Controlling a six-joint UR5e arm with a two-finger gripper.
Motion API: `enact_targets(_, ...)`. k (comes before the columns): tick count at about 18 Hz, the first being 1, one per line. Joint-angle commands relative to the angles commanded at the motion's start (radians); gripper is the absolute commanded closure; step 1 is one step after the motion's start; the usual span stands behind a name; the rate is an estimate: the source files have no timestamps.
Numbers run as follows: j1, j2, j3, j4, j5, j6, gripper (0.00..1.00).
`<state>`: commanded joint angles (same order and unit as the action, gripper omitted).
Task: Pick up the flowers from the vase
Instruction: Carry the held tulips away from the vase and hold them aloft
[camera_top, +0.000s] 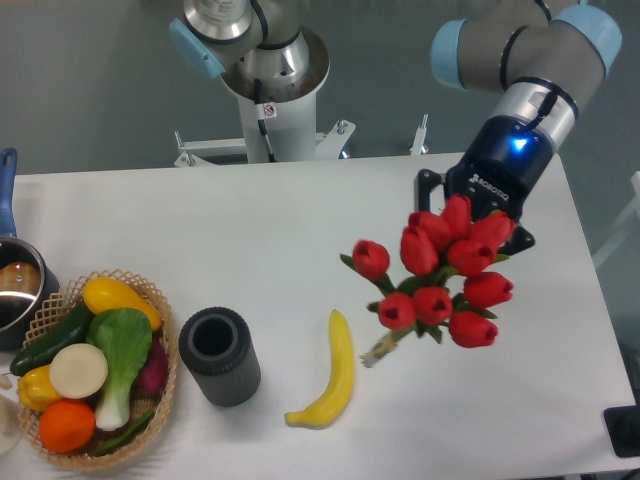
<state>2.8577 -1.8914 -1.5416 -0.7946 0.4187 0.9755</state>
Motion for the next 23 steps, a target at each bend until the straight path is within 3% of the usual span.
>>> enact_targets(4, 0.037, -0.005, 0.005, -0.006, 0.014, -0.003, 1.0)
enact_targets(11, 0.035, -0.006, -0.003, -0.031, 0.156, -0.011, 1.0)
enact_targets(20, -0.043, -0.02, 0.052, -0.034, 0.622, 0.0, 1.0)
enact_targets(23, -0.101, -0.031, 0.057, -0.041, 0.803, 0.017, 1.0)
